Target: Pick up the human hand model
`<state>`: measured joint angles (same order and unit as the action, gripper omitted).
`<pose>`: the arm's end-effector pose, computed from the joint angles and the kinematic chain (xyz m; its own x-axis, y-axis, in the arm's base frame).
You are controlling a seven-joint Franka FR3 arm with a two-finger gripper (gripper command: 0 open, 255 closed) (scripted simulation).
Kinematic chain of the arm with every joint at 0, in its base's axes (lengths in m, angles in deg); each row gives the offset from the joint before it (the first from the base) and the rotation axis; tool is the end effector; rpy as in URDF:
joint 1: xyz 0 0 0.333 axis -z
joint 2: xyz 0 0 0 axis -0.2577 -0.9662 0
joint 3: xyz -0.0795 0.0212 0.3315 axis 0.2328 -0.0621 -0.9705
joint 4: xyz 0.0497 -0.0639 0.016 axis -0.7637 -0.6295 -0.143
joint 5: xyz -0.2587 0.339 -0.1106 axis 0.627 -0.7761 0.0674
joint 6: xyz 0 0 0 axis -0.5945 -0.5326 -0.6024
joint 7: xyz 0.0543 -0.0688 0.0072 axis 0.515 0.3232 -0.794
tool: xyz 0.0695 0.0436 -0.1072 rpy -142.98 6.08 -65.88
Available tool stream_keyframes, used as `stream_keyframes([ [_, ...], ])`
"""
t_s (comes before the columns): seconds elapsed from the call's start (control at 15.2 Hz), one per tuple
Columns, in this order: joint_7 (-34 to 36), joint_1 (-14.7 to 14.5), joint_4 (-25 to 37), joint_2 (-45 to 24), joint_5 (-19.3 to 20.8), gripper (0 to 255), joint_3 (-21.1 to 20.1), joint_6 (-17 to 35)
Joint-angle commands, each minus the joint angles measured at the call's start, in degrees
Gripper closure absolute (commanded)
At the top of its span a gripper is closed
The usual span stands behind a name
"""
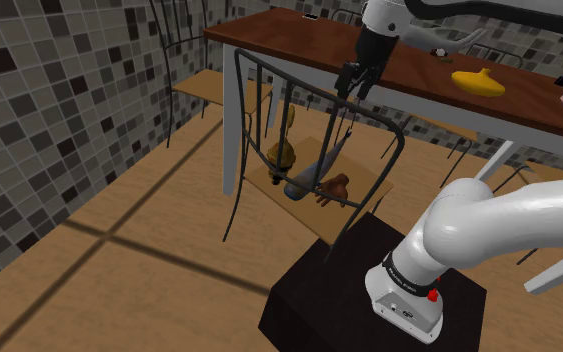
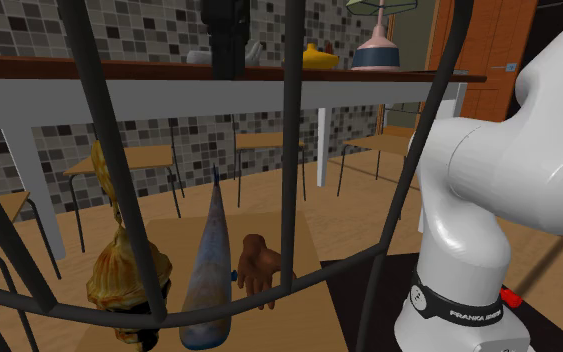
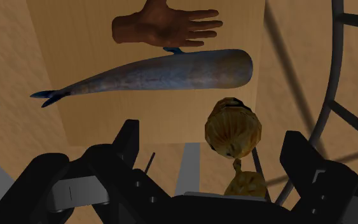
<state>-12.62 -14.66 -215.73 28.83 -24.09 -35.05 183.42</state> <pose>0.3590 -0.0226 0.5914 0.9913 -0.1062 0.0775 -0.1110 -0.9919 0.0613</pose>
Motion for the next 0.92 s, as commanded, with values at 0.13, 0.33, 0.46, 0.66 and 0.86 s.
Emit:
stream_keyframes([
  [0.13,-0.13,0.42,-3.20,-0.23,0.40,0,0.66,1.92],
  [0.33,-0.32,1.13,-7.78,-0.89,1.08,0,1.67,4.90],
  [0.46,-0.44,1.64,-10.69,-1.56,1.59,0,2.37,6.97],
  [0.66,-0.62,2.51,-14.82,-2.93,2.45,0,3.43,10.23],
  [0.86,-0.77,3.46,-18.66,-4.82,3.43,0,4.56,13.72],
])
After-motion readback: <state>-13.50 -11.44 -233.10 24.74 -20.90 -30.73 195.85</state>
